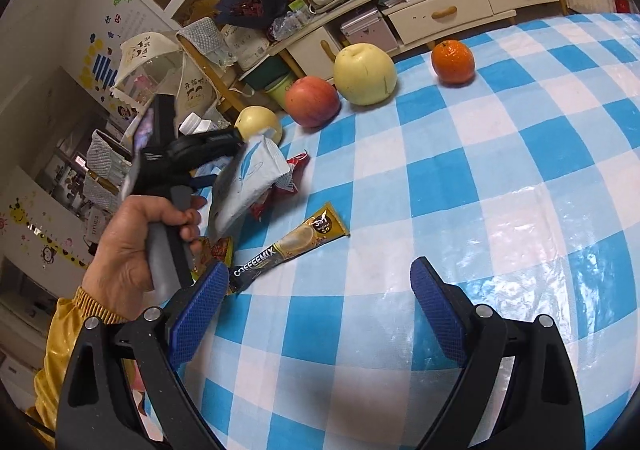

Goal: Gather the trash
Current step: 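Grip the yellow snack bag with the left tool while the right tool grips the red Teh Tarik bag, then carry the yellow bag and red Teh Tarik bag over the pink bucket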

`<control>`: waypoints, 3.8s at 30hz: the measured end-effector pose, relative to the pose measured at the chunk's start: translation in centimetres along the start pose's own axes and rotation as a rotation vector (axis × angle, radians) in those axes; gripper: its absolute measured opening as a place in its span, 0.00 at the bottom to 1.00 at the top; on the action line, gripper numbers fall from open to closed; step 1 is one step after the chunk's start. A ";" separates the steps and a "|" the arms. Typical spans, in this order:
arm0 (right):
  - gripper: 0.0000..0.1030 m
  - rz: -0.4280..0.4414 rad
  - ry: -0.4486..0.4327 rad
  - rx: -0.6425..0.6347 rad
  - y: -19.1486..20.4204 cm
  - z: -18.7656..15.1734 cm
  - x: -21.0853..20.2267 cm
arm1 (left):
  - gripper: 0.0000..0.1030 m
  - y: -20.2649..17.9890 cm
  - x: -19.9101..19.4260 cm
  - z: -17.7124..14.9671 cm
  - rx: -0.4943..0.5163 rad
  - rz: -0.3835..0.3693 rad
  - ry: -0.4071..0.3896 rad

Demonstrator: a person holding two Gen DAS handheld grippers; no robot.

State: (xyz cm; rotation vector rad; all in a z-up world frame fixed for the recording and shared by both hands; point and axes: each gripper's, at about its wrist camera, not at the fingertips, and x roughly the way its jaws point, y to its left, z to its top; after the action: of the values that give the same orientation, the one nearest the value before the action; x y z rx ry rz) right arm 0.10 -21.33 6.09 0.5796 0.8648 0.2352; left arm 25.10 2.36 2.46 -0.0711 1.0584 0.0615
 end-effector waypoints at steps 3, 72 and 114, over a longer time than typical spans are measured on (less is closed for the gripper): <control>0.89 -0.003 -0.001 0.013 -0.4 0.2 -0.2 | 0.68 -0.5 0.3 -0.9 0.011 -0.036 0.003; 0.57 -0.162 0.220 -0.528 5.6 -4.2 8.1 | 0.50 5.7 -3.9 -11.6 -0.041 -0.092 -0.098; 0.53 -0.104 0.059 -0.525 8.9 -6.6 3.4 | 0.47 12.7 -16.6 -20.1 0.034 0.009 -0.339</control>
State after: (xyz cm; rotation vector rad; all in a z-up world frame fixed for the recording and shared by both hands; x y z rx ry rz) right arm -2.53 -10.06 5.65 0.0379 0.8447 0.3704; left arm -1.54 12.93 6.75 -0.0237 0.7207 0.0613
